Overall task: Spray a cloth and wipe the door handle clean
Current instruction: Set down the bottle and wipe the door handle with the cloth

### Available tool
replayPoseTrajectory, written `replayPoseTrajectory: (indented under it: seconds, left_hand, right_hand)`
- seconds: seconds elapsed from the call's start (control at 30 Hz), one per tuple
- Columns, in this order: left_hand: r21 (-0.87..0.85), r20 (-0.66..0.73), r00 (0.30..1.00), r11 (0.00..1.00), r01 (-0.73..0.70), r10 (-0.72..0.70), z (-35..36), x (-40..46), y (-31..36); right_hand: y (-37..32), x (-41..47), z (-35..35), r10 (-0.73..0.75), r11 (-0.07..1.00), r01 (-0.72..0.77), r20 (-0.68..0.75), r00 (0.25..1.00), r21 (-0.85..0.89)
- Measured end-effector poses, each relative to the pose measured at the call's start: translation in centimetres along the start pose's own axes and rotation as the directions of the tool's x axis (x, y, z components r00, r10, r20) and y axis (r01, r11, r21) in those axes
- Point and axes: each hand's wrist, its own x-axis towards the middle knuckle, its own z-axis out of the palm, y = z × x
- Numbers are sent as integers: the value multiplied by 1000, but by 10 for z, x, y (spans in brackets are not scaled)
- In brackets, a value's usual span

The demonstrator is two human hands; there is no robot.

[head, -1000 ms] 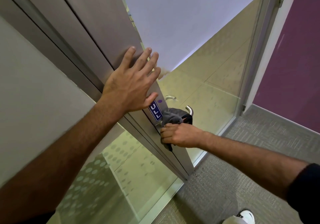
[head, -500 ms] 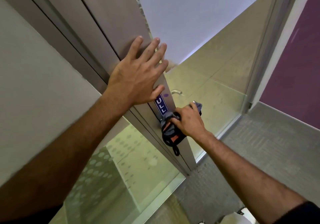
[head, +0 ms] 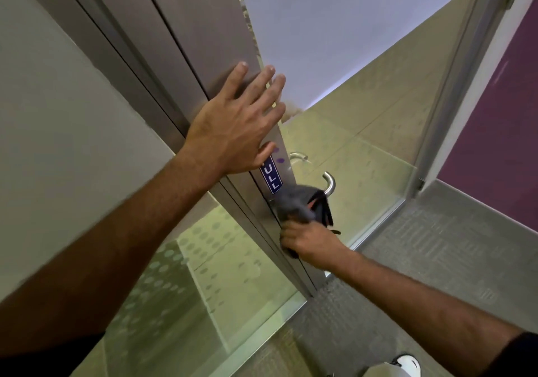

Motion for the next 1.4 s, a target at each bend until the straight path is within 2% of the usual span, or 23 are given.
replayPoseTrajectory:
  seconds: [0.07,0.13,0.2,0.27,0.33,0.37,0.43,0.47,0.53,0.6,0.7,0.8,0.87,0.93,0.97,1.07,1.1,1.2,1.3,1.33,1.37,1.4]
  left_hand:
    - [-3,-3,1000,1000,0,0,0,-1,0]
    - [-7,-5,1000,1000,4,-4,0,-1,1]
    - [-15,-7,1000,1000,8,-8,-1,-1,1]
    - [-16,3,1000,1000,7,-7,-1,1,0]
    - [-3,11,1000,1000,5,-5,-1,1,0]
    - [4,14,1000,1000,7,-7,-1,1,0]
    - [14,21,1000,1000,8,-9,-2,1,0]
    - [15,23,1000,1000,8,-8,-2,1,0]
    - [15,26,1000,1000,8,-8,-3,1,1]
    - [16,31,999,1000,10,-10,-3,1,0]
    - [1,43,999,1000,14,-14,-3,2,0]
    - [-1,41,999,1000,23,-23,-1,2,0]
    - [-6,35,999,1000,27,-27,1,1,1]
    - [-19,24,999,999,31,-31,3,1,2]
    - [-23,19,999,999,33,-32,3,1,2]
    - [-40,21,999,999,36,-35,4,0,2]
    - [-50,26,999,998,36,-35,4,0,1]
    - [-68,39,999,997,34,-31,3,-1,2]
    - [-79,41,999,997,27,-24,2,-1,1]
    - [-83,43,999,996,23,-19,2,-1,1]
    - [-82,44,999,996,21,-18,2,0,1]
    - [-76,43,999,997,23,-20,2,-1,1]
  right_hand:
    - [-12,-20,12,-1,992,1,-4,1000,123]
    - [-17,-45,21,87,970,-53,-137,987,235]
    - [-15,-70,22,247,935,-135,-329,911,328]
    - [-10,-86,13,480,831,-241,-429,765,501]
    - [-5,-89,-4,732,634,-309,-421,535,709]
    - [-1,-87,-14,835,500,-289,-367,410,816]
    - [10,-76,-27,961,234,-154,-204,187,960]
    - [16,-69,-30,988,118,-61,-111,106,991]
    - [24,-57,-28,997,-79,143,79,9,987]
    - [26,-43,-23,974,-222,295,228,17,929]
    - [18,-15,-13,944,-327,383,315,96,864]
    - [5,13,-5,936,-350,365,311,165,863]
    - [-11,20,12,925,-337,277,262,276,900]
    - [-28,22,36,889,-284,101,223,400,953]
    - [-34,23,49,881,-249,30,214,421,968]
    - [-37,30,73,912,-137,-153,185,367,979]
    - [-36,30,76,913,-70,-214,149,379,974]
    - [-26,26,85,893,250,-431,-34,449,867]
    - [-12,17,78,831,442,-427,-180,527,789]
    - [-6,16,75,827,468,-432,-209,523,771]
    - [-1,14,72,842,436,-420,-196,503,796]
    - [3,14,66,876,349,-377,-156,457,858]
